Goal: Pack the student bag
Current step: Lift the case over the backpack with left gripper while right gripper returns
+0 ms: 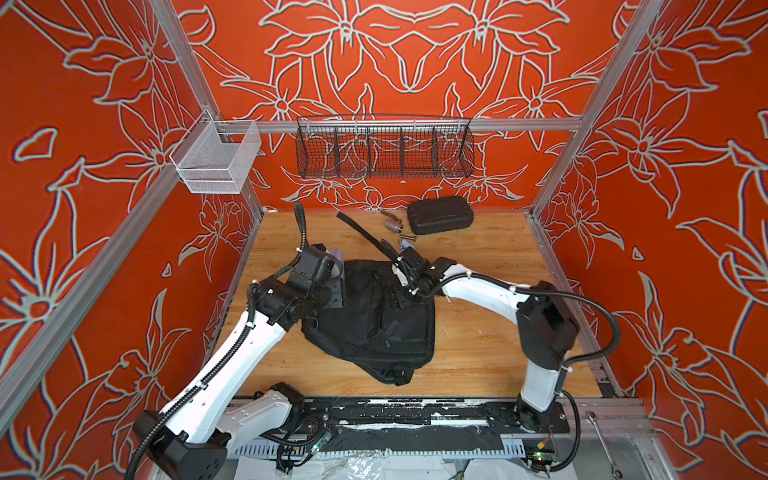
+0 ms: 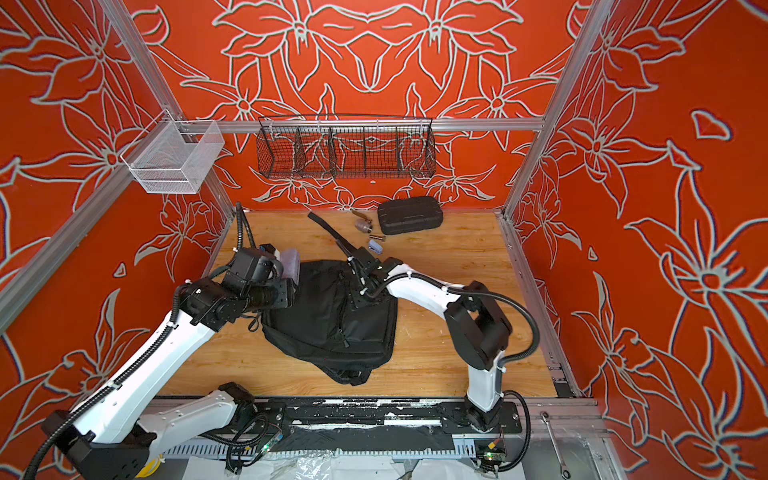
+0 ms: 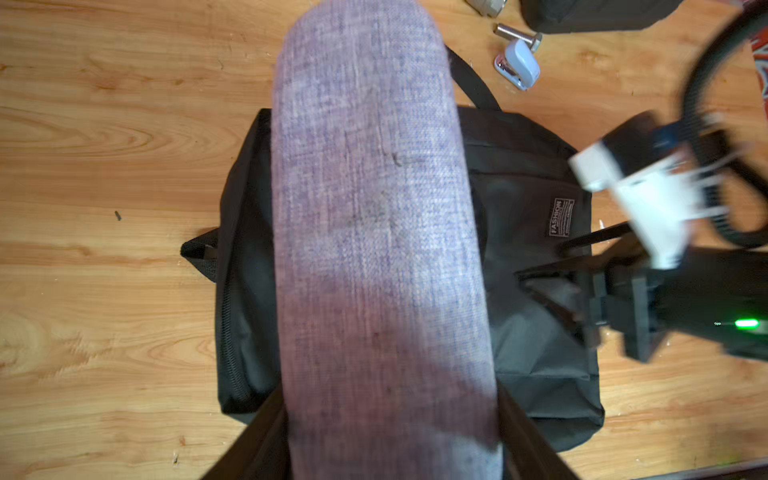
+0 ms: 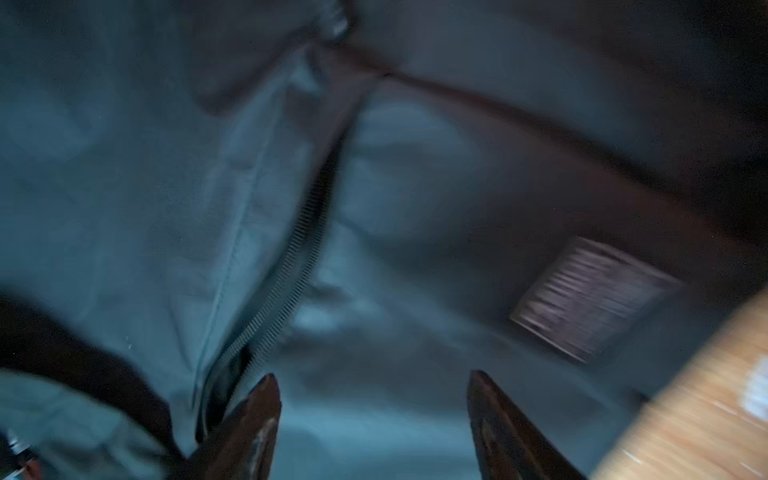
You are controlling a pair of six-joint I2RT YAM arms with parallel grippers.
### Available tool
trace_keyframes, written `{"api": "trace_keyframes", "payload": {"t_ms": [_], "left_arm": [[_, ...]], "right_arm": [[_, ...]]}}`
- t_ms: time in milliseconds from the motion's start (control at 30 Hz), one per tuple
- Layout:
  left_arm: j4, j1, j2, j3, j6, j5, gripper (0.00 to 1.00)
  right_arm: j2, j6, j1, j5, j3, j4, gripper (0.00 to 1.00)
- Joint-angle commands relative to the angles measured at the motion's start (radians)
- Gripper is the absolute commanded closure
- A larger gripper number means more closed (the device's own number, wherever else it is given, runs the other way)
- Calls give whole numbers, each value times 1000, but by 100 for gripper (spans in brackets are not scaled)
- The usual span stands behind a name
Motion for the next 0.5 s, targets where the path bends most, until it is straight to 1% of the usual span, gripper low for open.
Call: {"api": "trace_keyframes", "payload": {"t_ms": [0,133,267,367,400,467], "left_arm": [[36,19,10,-2,0,36,76],[39,32,11,-11,17,48,76],[39,42,8,-22,31,59,76],[35,50,4,-26,39,66,76],[36,52,3,-28,40,67,76],[38,55,4,-30,45,73,76]], "right_arm": [[77,43,37,60,85,-80,26],[130,75,44,101,105,-60,27],[162,106,47,112,101,-22,29],[142,137,53,154,64,10,28],[127,149,54,175,44,25,27],[124,164,54,221,29,17,19]]}}
